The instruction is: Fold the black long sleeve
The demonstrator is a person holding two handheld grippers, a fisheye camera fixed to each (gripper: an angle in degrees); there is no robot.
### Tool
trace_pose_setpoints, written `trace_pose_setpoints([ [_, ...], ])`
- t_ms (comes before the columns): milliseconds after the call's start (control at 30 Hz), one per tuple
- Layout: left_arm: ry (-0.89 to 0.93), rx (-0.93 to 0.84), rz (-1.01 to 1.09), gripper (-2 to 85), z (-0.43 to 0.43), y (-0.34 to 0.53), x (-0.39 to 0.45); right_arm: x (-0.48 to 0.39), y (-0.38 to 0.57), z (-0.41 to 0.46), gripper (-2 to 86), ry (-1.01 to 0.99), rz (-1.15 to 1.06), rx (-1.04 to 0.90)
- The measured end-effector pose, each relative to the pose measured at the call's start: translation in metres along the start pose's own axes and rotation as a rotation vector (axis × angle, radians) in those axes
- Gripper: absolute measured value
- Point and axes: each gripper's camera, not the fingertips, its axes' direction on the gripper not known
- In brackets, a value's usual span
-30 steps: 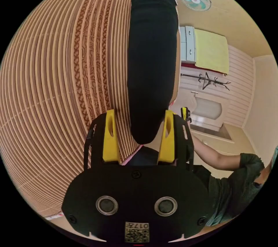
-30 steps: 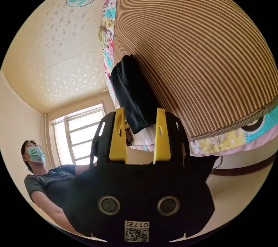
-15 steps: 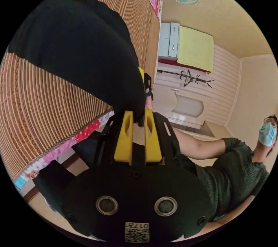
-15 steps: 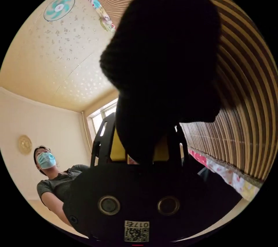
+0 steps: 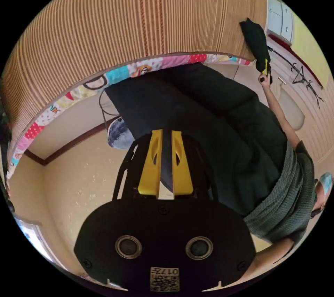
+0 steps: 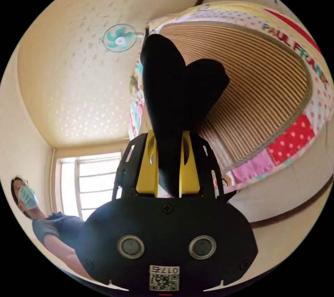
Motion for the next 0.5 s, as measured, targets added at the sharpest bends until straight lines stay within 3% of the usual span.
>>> trace_pose_setpoints([
  [100,0.0,-0.058,-0.206,5.1,0.013,0.027,-0.036,0.059,0.052,-0.056,9.0,0.126,0.392,0.149],
  [233,-0.026,-0.066,-0.242,5.1,0.019,0.043,-0.037,0.069,0.153,-0.067,8.5,0.13,0.509,0.303],
  [333,-0.01,-0.047,-0.195,5.1,0.021,0.049,-0.018,0.074,0.219,-0.03,8.5,0.044,0.556,0.199],
  [500,-0.105,-0.021,-0.133,4.4,0.023,0.068,0.019,0.072,0.313,0.032,8.7,0.079,0.717,0.008],
])
